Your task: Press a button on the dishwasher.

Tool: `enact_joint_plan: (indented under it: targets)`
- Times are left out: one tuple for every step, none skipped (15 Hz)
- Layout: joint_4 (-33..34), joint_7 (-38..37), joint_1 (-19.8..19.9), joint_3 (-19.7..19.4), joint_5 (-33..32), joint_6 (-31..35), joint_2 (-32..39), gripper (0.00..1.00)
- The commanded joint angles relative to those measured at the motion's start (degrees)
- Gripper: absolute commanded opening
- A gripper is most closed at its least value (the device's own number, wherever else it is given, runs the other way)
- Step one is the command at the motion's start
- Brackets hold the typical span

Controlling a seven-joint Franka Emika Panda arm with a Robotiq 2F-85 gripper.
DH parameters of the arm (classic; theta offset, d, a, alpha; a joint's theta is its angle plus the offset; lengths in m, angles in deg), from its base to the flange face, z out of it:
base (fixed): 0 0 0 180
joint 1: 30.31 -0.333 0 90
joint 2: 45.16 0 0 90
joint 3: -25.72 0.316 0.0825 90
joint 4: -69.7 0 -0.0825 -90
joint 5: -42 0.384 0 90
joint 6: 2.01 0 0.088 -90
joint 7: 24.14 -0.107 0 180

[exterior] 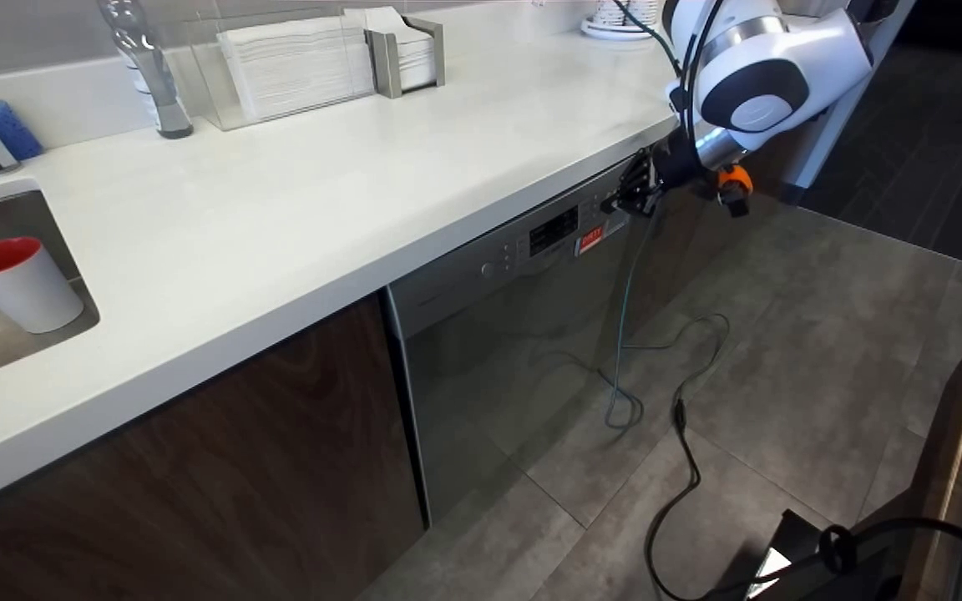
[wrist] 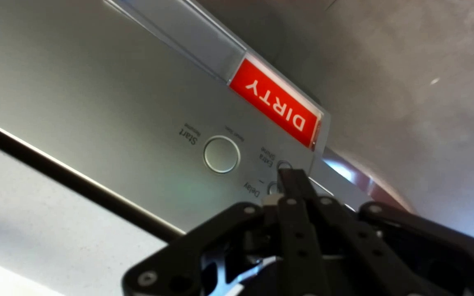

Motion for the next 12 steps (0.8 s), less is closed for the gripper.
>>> enact_joint_plan:
  targets:
    - [0.62,2.48,-0.99,-1.08,2.94,-0.98,1.65,0.00]
    - [0.68,2.48,-0.96,-1.05,3.02,-0.94,1.71,0.00]
    - [0.74,2.48,-0.94,-1.08,3.09,-0.93,1.76,0.00]
    - [0.84,2.48,-0.89,-1.04,3.18,-0.84,1.86,0.00]
    - [0.92,2.48,-0.95,-1.09,3.27,-0.81,2.02,0.00]
    - [0.95,2.48,-0.90,-1.06,3.32,-0.83,2.05,0.00]
    - [0.98,2.49,-0.78,-1.01,3.36,-0.88,2.07,0.00]
    - [0.99,2.48,-0.80,-1.02,3.40,-0.89,2.11,0.00]
    - [1.00,2.48,-0.77,-1.00,3.41,-0.87,2.11,0.00]
    - [1.01,2.48,-0.78,-1.04,3.45,-0.87,2.11,0.00]
    - [0.99,2.48,-0.61,-0.94,3.48,-0.94,1.95,0.00]
    - [1.02,2.48,-0.53,-0.88,3.55,-0.94,1.94,0.00]
